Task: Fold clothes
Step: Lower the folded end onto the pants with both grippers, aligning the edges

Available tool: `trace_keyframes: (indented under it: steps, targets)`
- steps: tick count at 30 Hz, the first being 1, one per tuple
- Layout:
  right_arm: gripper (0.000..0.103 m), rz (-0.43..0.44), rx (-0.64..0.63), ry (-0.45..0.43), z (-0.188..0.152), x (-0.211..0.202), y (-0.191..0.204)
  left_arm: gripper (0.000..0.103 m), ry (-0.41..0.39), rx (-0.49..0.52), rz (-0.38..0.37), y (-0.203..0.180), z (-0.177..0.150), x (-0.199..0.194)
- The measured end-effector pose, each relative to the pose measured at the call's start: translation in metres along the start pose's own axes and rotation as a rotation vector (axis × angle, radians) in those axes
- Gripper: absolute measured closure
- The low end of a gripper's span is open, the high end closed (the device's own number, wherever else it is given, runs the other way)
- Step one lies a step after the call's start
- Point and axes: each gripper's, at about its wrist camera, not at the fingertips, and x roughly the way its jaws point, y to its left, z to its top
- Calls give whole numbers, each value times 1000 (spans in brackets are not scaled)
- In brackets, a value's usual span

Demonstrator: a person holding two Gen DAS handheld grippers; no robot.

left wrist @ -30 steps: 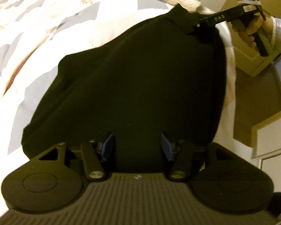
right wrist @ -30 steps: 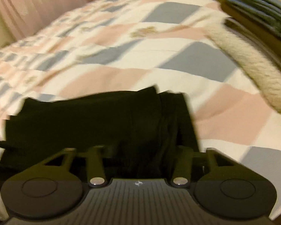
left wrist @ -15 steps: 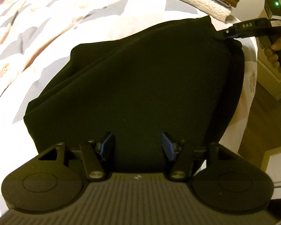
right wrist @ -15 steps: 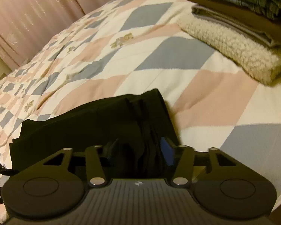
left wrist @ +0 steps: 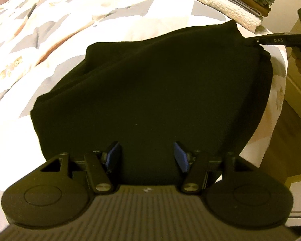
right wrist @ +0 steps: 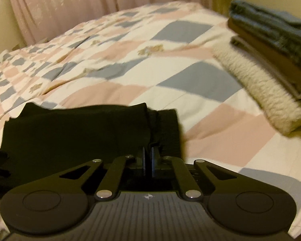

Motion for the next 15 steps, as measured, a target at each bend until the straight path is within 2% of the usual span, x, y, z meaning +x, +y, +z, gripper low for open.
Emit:
trace_keyframes:
  steps: [3, 6, 8, 9, 11, 15]
  targets:
    - [100, -54, 41, -9, -3, -2, -7, 48, -14, -5, 13, 1, 1, -5]
    - [98, -67, 79, 45, -8, 10, -14, 48, -25, -13, 24, 3, 3, -8]
    - [86, -100, 97, 52, -4, 12, -14, 50, -35, -15, 35, 3, 5, -9]
    - [74, -127, 105, 36, -1, 10, -13, 54, -45, -10, 45, 3, 6, -10]
    - [71, -187, 116, -43, 7, -2, -9, 61, -79, 0, 54, 1, 10, -17]
    - [72, -113, 40, -24, 13, 21, -5, 65, -146, 23, 39, -2, 23, -22]
